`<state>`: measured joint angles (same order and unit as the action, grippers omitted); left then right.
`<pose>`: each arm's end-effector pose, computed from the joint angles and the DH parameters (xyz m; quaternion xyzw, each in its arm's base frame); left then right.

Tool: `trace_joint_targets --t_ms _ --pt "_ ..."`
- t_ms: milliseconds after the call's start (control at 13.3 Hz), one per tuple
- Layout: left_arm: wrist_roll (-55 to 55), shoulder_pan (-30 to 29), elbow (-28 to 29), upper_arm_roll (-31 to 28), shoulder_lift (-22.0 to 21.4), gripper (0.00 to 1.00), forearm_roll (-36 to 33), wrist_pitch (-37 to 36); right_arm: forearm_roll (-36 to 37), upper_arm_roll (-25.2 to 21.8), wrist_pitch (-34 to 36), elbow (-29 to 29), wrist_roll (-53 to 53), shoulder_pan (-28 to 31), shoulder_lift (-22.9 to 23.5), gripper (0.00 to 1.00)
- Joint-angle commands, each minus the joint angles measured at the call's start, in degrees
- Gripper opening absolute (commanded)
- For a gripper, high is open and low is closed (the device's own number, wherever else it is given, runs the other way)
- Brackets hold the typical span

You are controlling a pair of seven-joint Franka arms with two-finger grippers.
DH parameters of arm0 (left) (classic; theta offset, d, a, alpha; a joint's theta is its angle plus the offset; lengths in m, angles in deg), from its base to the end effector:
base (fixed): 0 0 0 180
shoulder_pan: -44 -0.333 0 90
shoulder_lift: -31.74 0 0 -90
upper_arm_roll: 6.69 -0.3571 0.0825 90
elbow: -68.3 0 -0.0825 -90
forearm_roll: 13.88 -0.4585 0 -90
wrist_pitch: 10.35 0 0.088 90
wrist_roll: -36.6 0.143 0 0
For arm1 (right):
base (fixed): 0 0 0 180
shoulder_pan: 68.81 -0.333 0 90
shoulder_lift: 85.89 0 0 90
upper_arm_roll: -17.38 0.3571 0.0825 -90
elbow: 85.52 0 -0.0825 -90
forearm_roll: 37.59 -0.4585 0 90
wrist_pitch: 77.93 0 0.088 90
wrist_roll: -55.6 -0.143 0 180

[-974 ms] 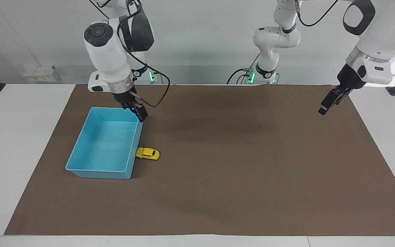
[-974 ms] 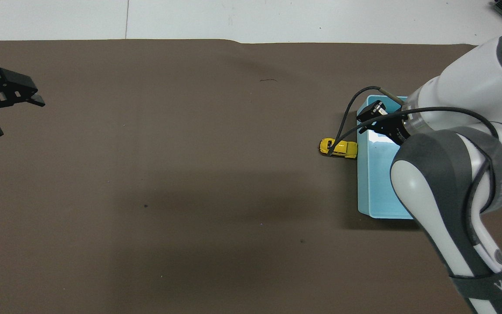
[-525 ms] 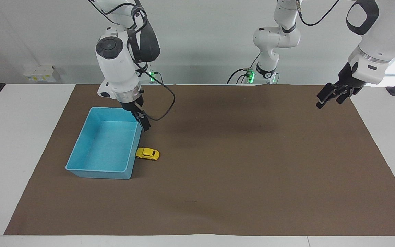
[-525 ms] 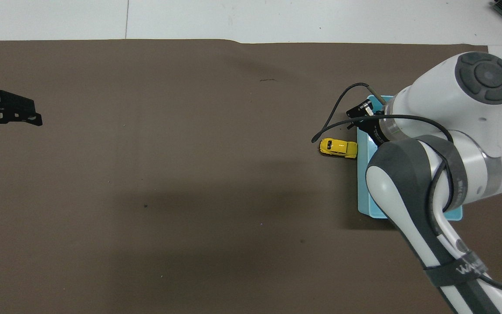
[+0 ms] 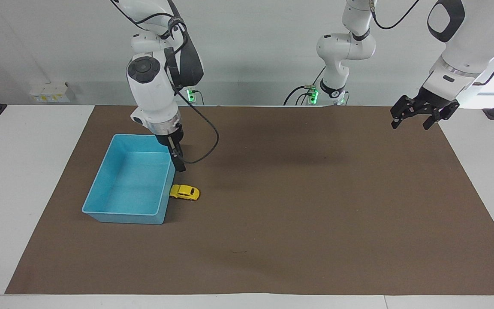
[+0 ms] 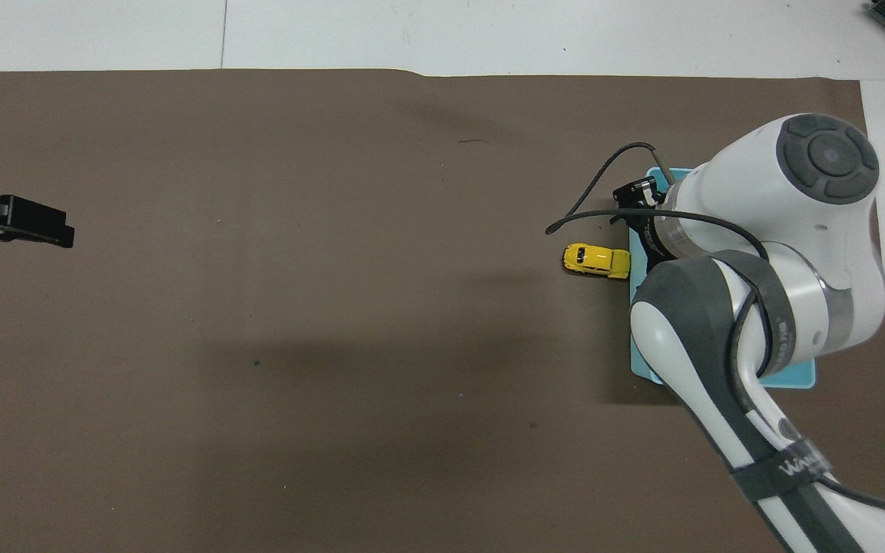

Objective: Wind up and store yellow beetle car
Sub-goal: 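Lower the right gripper onto the yellow car beside the box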

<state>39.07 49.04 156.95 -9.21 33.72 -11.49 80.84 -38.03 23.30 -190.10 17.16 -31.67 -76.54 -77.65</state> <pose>0.6427 -0.0346 0.6225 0.9989 -0.0432 0.0049 0.0201 0.6627 0.1592 0.4474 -0.7993 0.6007 0.0013 0.0157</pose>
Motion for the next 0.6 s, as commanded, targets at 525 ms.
trace_joint_targets --t_ms 525 --pt "0.0 2.77 -0.14 0.58 -1.19 1.0 -1.33 -0.31 6.85 0.24 -3.66 0.42 -17.24 0.0 3.36 1.0"
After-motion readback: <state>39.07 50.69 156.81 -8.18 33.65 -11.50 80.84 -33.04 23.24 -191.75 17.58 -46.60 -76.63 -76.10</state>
